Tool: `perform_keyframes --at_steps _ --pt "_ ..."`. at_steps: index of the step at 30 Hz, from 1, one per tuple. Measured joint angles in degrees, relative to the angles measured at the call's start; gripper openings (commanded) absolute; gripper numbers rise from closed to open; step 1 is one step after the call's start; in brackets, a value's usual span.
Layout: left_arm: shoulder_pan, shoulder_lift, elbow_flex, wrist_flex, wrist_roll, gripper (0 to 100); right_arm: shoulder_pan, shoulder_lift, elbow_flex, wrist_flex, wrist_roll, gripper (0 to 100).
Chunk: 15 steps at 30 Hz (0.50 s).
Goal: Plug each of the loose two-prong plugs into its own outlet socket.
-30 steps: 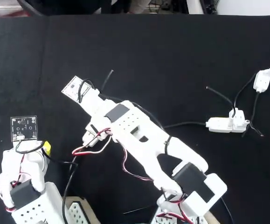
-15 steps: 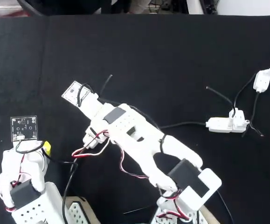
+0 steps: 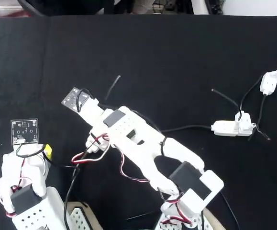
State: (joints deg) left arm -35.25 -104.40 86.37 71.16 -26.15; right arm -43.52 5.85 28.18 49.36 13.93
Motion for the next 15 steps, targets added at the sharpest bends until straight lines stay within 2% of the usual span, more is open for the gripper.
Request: perform_keyframes --at_steps 4,11,15 --pt "0.00 0.00 0.00 0.00 0.00 26 0.00 0.26 -0.44 0.53 0.00 35.3" --pt "0.00 0.00 0.53 -0.18 0.18 26 -0.09 0.44 -0.88 0.62 0.00 2.2" --pt "0.00 0.00 0.62 -0.53 0.18 26 0.00 0.44 -0.97 0.62 0.18 2.2"
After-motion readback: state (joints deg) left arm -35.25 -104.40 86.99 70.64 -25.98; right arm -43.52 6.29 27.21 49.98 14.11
